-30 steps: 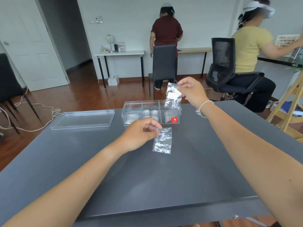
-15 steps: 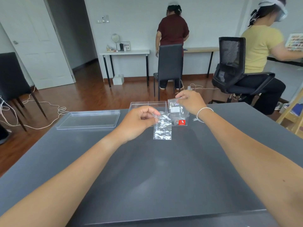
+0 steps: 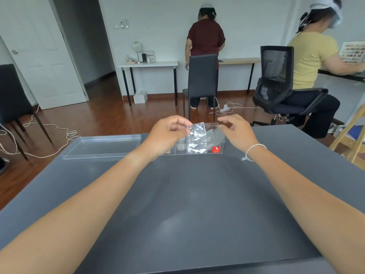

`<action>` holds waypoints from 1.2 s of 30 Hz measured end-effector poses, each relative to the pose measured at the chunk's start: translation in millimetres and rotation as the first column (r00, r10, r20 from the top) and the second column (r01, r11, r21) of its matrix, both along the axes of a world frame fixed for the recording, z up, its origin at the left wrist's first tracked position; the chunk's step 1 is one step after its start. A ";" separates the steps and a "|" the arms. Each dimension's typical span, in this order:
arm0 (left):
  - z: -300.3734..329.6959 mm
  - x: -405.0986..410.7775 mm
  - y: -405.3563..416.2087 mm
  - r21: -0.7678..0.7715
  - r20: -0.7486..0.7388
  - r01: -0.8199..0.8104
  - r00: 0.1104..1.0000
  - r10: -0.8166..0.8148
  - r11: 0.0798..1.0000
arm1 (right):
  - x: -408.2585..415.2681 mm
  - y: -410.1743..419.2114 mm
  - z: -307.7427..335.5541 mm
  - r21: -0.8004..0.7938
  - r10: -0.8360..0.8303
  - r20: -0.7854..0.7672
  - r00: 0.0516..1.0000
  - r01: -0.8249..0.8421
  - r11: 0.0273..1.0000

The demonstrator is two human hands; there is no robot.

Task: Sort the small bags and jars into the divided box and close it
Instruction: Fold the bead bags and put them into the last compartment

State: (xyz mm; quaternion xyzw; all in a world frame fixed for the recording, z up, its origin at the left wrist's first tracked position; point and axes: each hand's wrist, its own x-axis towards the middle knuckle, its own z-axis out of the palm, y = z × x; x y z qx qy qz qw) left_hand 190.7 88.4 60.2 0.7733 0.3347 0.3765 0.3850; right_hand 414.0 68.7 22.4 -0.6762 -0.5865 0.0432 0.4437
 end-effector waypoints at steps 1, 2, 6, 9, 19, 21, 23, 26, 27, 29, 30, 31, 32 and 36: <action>2.6 2.4 2.4 0.006 0.002 -0.005 1.000 0.005 1.000 | 3.4 -5.9 -2.3 0.004 -0.007 0.000 1.000 0.007 1.000; 5.2 5.0 5.0 0.012 0.003 -0.010 1.000 0.010 1.000 | 7.1 -11.7 -5.3 -0.007 -0.018 0.009 1.000 0.018 1.000; 13.7 20.2 16.4 0.031 0.010 -0.026 1.000 0.025 0.999 | 22.8 -34.8 -21.6 -0.163 -0.053 0.103 0.993 0.069 0.984; 16.5 35.7 24.3 0.035 -0.002 -0.037 0.999 0.037 0.999 | 31.9 -45.6 -32.0 -0.304 -0.044 0.253 0.966 0.123 0.945; 4.0 74.5 52.4 0.052 -0.120 -0.111 0.986 0.117 0.992 | 31.7 -46.1 -38.3 -0.367 -0.024 0.347 0.938 0.159 0.916; -1.5 78.0 55.8 0.047 -0.138 -0.122 0.982 0.128 0.991 | 31.8 -45.6 -38.8 -0.367 -0.024 0.347 0.938 0.159 0.916; -6.6 79.7 58.7 0.064 -0.164 -0.142 0.975 0.151 0.988 | 32.1 -44.7 -39.3 -0.361 -0.028 0.338 0.941 0.157 0.919; -12.8 81.2 62.4 0.070 -0.235 -0.129 0.962 0.142 0.989 | 33.0 -44.4 -39.7 -0.354 -0.032 0.322 0.946 0.152 0.923; -14.6 81.7 63.6 0.066 -0.263 -0.120 0.956 0.133 0.991 | 33.3 -44.4 -39.6 -0.356 -0.031 0.320 0.947 0.150 0.922; -17.8 82.5 65.5 0.069 -0.303 -0.113 0.944 0.128 0.991 | 33.7 -44.0 -39.5 -0.363 -0.027 0.322 0.946 0.150 0.920; -19.1 82.8 65.8 0.075 -0.311 -0.113 0.941 0.131 0.991 | 33.8 -43.8 -39.3 -0.364 -0.027 0.321 0.947 0.149 0.919; -20.4 83.0 65.9 0.087 -0.319 -0.115 0.938 0.137 0.990 | 33.6 -43.9 -39.2 -0.364 -0.028 0.318 0.948 0.149 0.919; -21.4 83.0 65.7 0.112 -0.332 -0.117 0.932 0.148 0.987 | 33.4 -44.1 -39.0 -0.364 -0.028 0.317 0.948 0.149 0.919; -23.6 80.2 62.9 0.204 -0.352 -0.130 0.915 0.197 0.970 | 33.1 -45.1 -38.8 -0.368 -0.025 0.314 0.949 0.146 0.918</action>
